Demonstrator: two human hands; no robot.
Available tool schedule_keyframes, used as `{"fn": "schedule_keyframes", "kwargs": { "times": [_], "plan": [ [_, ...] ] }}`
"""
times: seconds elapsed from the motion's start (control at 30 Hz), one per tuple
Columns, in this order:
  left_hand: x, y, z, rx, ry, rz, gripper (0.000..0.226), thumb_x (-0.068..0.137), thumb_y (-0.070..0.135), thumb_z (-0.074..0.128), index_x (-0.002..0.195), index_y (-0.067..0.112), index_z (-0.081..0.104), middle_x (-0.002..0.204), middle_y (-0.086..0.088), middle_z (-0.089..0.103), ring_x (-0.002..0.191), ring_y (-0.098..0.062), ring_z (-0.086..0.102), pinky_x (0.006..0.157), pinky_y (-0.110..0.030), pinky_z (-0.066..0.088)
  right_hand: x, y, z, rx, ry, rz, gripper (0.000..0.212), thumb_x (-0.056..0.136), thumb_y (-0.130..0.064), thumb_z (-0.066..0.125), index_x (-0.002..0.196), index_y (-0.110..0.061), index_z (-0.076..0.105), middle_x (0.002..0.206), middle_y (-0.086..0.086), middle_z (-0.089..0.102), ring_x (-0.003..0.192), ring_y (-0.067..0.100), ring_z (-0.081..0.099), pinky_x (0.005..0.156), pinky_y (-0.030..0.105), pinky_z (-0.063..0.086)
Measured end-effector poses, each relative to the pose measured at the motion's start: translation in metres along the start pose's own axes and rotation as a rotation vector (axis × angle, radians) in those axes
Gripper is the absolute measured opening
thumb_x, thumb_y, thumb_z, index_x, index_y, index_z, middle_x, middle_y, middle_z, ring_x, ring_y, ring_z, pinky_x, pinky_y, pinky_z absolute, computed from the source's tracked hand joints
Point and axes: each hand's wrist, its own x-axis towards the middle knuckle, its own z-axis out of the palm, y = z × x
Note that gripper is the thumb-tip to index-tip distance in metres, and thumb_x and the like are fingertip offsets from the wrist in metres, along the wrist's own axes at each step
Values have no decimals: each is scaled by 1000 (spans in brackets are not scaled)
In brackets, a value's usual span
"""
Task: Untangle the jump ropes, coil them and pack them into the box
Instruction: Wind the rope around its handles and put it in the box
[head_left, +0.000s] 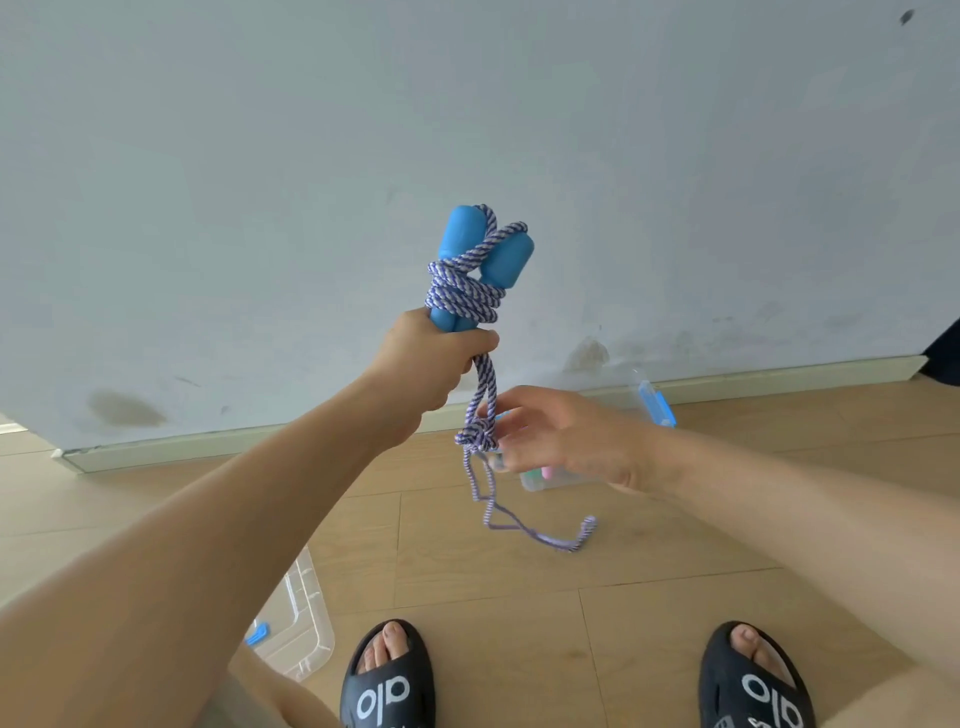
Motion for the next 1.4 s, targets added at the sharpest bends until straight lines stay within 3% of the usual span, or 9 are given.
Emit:
{"fn": "schedule_keyframes", "kwargs": {
  "times": [0.17, 0.4, 0.57, 0.7, 0.83, 1.0, 1.17, 1.3, 1.4],
  "plan": [
    [1, 0, -3, 18, 28, -11, 23, 83, 19, 72, 76, 15, 50, 57, 2, 46, 46, -14, 33, 43, -23, 25, 4, -2, 7, 5, 175, -84, 14, 89, -22, 74, 98, -14, 67, 90, 1, 72, 68, 2, 61, 55, 11, 44],
    [3, -3, -10, 34, 57, -6, 21, 84, 19, 71, 78, 16, 51, 61, 1, 46, 46, -14, 32, 42, -22, 25, 8, -8, -1, 311, 135, 15, 7, 92, -14, 66, 91, -8, 62, 88, 10, 64, 84, 22, 60, 90, 36, 55],
    [4, -5, -11, 90, 74, 5, 20, 81, 22, 73, 77, 15, 54, 63, 0, 50, 48, -15, 36, 44, -23, 28, 6, -10, -7, 417, 173, 58, 5, 96, -10, 57, 92, -9, 54, 83, 19, 65, 70, 34, 66, 81, 47, 55],
    [4, -7, -11, 107, 78, 10, 20, 81, 22, 73, 77, 16, 54, 63, -1, 50, 49, -16, 36, 45, -23, 29, 1, -13, -11, 384, 131, 73, 7, 96, -6, 53, 102, -7, 58, 75, 12, 66, 63, 26, 64, 58, 34, 51],
    [8, -9, -16, 112, 116, 17, 19, 80, 22, 72, 79, 15, 55, 66, -3, 49, 51, -17, 35, 48, -25, 28, -6, -16, -18, 438, 9, 74, 9, 95, -2, 54, 100, -7, 61, 82, 11, 69, 71, 20, 68, 61, 28, 53],
    [11, -12, -17, 132, 132, 15, 20, 80, 25, 72, 78, 16, 55, 70, -5, 49, 54, -19, 36, 52, -27, 29, -3, -11, -20, 389, -54, 53, 16, 90, 2, 55, 100, -5, 65, 76, 6, 58, 55, 15, 48, 69, 33, 32],
    [15, -18, -21, 186, 147, -5, 19, 81, 25, 71, 79, 16, 54, 73, -5, 50, 56, -20, 36, 52, -28, 30, -2, -11, -26, 355, -97, 108, 14, 83, -21, 62, 80, -17, 49, 69, 0, 37, 58, 16, 23, 57, 26, 20],
    [23, -22, -39, 154, 199, -57, 16, 81, 20, 69, 80, 15, 54, 69, -5, 47, 50, -18, 33, 46, -25, 27, -10, -4, -35, 117, 28, 142, 12, 96, -25, 59, 89, -16, 55, 63, -3, 39, 50, 13, 17, 37, 19, 21],
    [27, -24, -49, 110, 261, -71, 14, 83, 18, 67, 84, 15, 53, 69, -3, 45, 52, -17, 32, 47, -25, 26, -14, 12, -51, -430, 32, 236, 23, 100, -31, 48, 88, -15, 61, 57, -1, 44, 42, 13, 29, 41, 19, 24]
  ]
}}
